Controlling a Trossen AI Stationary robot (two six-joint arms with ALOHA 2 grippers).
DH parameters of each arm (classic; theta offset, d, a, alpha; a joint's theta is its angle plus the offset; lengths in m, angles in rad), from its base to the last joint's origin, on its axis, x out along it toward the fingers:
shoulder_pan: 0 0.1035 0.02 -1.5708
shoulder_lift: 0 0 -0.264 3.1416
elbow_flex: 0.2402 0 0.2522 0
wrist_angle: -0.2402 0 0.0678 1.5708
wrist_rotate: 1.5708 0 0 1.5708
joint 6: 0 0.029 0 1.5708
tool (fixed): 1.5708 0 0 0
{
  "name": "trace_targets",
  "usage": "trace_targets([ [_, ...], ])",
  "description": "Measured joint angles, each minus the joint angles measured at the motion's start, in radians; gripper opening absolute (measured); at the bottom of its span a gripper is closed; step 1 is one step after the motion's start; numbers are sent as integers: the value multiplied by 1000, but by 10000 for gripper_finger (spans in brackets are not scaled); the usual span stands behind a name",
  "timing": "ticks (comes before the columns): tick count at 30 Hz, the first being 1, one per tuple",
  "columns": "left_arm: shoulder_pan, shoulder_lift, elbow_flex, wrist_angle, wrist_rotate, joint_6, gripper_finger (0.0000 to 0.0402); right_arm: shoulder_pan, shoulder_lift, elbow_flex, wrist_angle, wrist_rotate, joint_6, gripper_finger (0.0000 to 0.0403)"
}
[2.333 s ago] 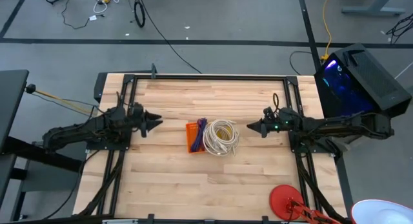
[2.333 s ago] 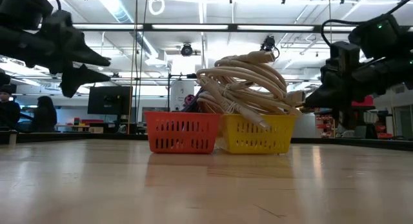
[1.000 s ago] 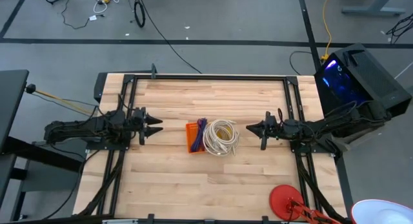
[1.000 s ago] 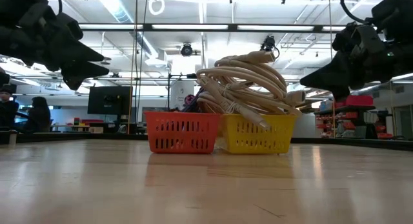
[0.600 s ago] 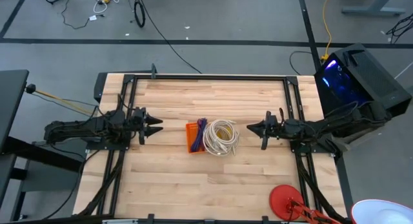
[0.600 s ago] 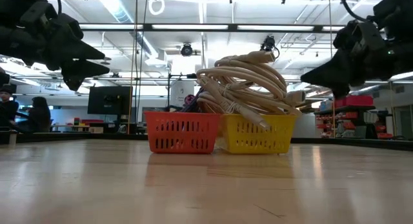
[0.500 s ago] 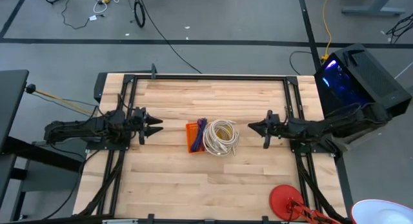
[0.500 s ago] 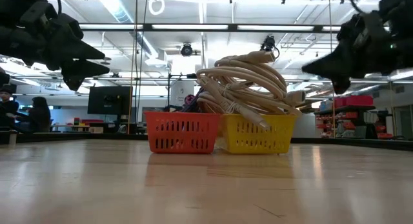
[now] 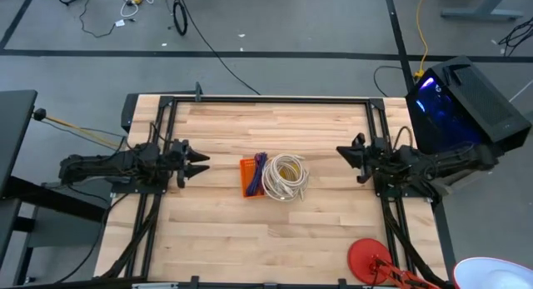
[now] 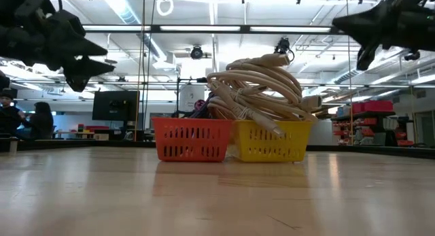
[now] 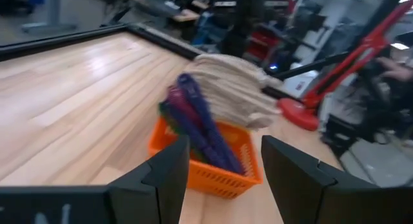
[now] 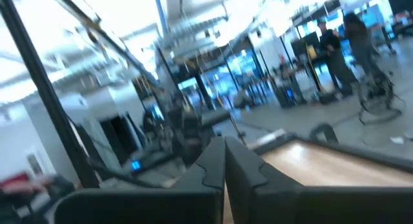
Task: Pick & Place USB Port
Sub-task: Return to Home Position
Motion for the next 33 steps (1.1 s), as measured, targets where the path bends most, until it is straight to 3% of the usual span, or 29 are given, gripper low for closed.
trace_targets([
  [9, -135, -53, -4, 13, 3, 0, 199, 0, -206, 0, 1, 1, 0, 12],
  [12, -156, -53, -63, 163, 12, 0, 199, 0, -273, 0, 0, 0, 0, 12],
  [15, -167, -53, -63, 175, 16, -6, 199, 0, -329, 0, 1, 1, 0, 12],
  [26, -154, -53, -63, 171, 19, -7, 199, 58, -328, 0, 32, 9, 0, 12],
  [33, -92, -53, -63, 171, 18, -7, 199, 18, -328, 0, 1, 9, 0, 12],
])
